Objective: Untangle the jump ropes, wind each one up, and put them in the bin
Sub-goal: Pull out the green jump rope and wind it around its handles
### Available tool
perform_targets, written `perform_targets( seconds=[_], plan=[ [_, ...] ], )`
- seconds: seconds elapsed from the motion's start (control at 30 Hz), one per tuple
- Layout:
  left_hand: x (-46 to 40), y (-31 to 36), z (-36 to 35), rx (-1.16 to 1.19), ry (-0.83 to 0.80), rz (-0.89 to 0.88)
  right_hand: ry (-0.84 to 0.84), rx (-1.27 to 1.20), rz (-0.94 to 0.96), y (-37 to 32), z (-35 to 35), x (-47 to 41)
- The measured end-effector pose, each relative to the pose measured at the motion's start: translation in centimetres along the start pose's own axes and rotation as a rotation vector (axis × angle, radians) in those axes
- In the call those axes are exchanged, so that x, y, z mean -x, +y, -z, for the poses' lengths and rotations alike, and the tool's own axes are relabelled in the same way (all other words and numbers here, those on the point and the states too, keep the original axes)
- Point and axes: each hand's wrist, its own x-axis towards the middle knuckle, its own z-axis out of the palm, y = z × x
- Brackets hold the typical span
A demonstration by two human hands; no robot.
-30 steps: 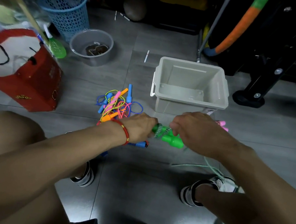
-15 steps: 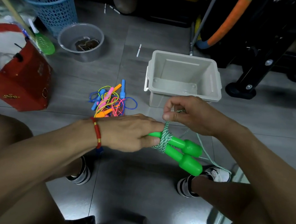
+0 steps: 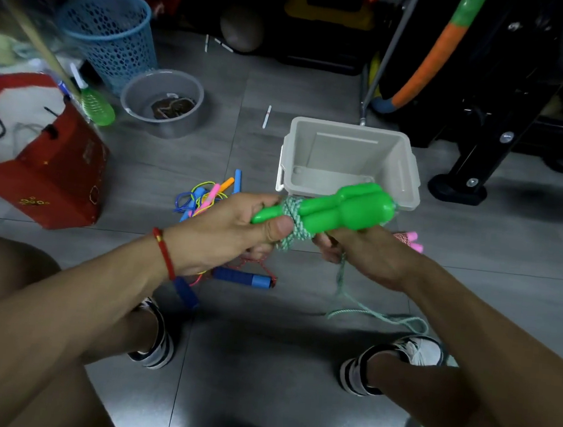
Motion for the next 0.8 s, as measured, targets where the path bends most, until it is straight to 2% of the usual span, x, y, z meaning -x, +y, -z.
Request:
perform_targets(
  seconds=[0.07, 0.1, 0.2, 0.37, 0.53, 0.6, 0.67, 0.8],
  plan=[
    [-0.2, -0.2, 0.3, 0.042, 0.067, 0.032, 0.081, -0.102, 0.006, -0.1, -1.5, -0.6],
    [-0.3, -0.3, 0.4, 0.036, 0.092, 0.048, 0.142, -0.060, 0.012, 0.2, -1.9, -0.8],
    [-0.5, -0.4, 0.9, 0.018, 0.130, 0.085, 0.256, 0.303, 0.054, 0.8, -2.3, -0.9],
    [-0.5, -0.3, 1.8, -0.009, 0.239, 0.119, 0.383, 0.418, 0.100, 1.1, -3.8, -0.7],
    [-1.3, -0.7, 1.9, 0.026, 0.280, 0.169, 0.394, 0.436, -0.028, 0.1, -4.8, -0.9],
    [-1.4, -0.7, 1.9, 0.050, 0.283, 0.176, 0.386, 0.542, -0.051, -0.1, -4.9, -0.8],
    [-1.6, -0.9, 2.0, 0.071, 0.295, 0.175, 0.461, 0.681, -0.018, 0.3, -4.9, -1.0],
    [-2.1, -1.1, 1.8, -0.012, 0.341, 0.196, 0.531, 0.529, 0.031, 0.5, -4.6, -1.4]
  ],
)
